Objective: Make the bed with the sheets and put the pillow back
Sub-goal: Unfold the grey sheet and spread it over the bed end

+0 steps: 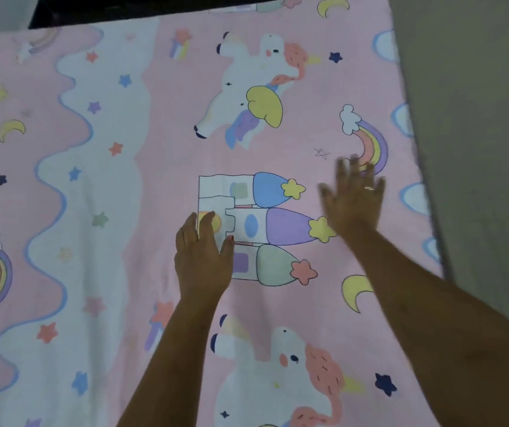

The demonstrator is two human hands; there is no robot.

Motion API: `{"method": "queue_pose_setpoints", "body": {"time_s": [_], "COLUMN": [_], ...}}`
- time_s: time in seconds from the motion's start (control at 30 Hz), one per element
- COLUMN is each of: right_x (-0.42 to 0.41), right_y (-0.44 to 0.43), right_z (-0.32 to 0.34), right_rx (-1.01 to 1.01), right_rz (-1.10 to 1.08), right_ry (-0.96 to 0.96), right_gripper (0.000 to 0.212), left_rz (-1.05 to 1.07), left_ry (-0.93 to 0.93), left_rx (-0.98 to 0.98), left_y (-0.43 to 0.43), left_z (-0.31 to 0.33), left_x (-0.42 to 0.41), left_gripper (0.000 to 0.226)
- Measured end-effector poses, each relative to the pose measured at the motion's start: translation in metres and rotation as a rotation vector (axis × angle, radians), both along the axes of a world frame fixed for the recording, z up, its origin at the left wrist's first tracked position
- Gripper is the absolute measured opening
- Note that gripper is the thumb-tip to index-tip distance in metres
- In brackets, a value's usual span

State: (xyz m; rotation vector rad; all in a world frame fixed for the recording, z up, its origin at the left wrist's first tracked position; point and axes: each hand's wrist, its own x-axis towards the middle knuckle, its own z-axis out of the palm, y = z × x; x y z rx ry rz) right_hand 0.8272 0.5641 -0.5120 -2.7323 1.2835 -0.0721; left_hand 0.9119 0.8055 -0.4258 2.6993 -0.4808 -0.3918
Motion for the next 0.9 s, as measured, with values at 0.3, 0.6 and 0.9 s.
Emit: {"method": "queue_pose_setpoints", "body": {"time_s": [0.3,0.6,0.9], "right_x": [0.067,0.111,0.224], "right_y": [0.285,0.196,0.532], "right_z": [-0.007,-0.006,0.049], "right_rx": [0.619,0.113,1.174], "right_rz": [0.815,0.27,0.252], "right_ry": [-0.117,-0.126,-0.14], "right_gripper": [0.058,0.064,0.048], "left_rz": [0.217,0.172,0.065], "left_ry": [0.042,0.098,0.061], "left_rx": [0.062,0.106,0.141], "left_y": [0.062,0.179,0.307], "left_z": [-0.015,-0.023,-0.001], "left_x": [0.045,0.115,0.18], "left_gripper": [0.056,0.055,0.053]}}
